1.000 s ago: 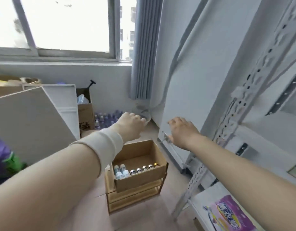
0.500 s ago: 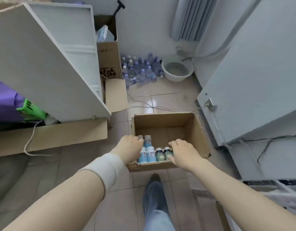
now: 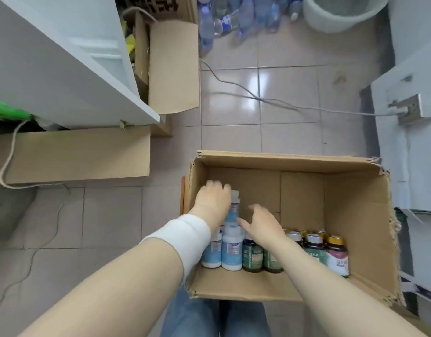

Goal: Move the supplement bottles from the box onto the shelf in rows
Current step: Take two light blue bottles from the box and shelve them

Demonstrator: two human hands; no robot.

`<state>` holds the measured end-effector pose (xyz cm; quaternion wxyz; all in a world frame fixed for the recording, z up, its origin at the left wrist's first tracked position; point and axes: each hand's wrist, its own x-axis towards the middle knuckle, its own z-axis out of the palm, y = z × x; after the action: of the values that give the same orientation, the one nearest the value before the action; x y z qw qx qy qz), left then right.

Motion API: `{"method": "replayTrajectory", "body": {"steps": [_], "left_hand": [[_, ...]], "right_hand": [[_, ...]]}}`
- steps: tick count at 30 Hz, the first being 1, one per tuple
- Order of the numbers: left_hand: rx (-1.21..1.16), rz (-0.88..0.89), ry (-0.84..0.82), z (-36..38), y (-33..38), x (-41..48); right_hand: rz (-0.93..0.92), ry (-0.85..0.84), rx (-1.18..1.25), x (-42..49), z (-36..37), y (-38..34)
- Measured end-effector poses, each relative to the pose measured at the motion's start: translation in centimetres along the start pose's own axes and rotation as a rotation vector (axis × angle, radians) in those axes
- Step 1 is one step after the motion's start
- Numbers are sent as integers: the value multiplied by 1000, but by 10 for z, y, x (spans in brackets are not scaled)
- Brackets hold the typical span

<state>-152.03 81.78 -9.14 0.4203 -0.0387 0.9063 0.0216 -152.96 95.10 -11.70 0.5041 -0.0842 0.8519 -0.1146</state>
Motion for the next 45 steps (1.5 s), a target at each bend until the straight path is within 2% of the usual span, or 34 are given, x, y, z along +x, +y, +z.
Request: {"method": "replayTrajectory", "body": {"steps": [4,6,9,16,22,28,32,36,38,41,45], "left_hand": [[351,85,-167,5,-9,69],[352,84,-254,8,-15,87],[187,108,-363,14,-18,99],[-93,44,-318,23,-18,102],[-481,-177,-238,41,-11,99],[-666,-333,-126,60,-3,95],[-768,-262,-35,54,-5,91],[-948,-132,52,18,-4,66],[-1134,-100,67,-5,-4,41],[-1425,-21,3,-43,0,-10],[-1655,152,-13,-87,4,-81]], "right_hand": [[77,-148,102,57,16,-4],[90,-162,177,70,22,-5],[102,-145,244,78,30,-4],[178,-48,389,81,24,15],[251,23,406,78,5,56],[267,1,377,87,17,59],[268,8,394,84,15,57],[256,80,556,55,-10,61],[238,108,630,25,-31,63],[200,153,765,-37,-65,65],[187,260,957,-135,-91,62]]}}
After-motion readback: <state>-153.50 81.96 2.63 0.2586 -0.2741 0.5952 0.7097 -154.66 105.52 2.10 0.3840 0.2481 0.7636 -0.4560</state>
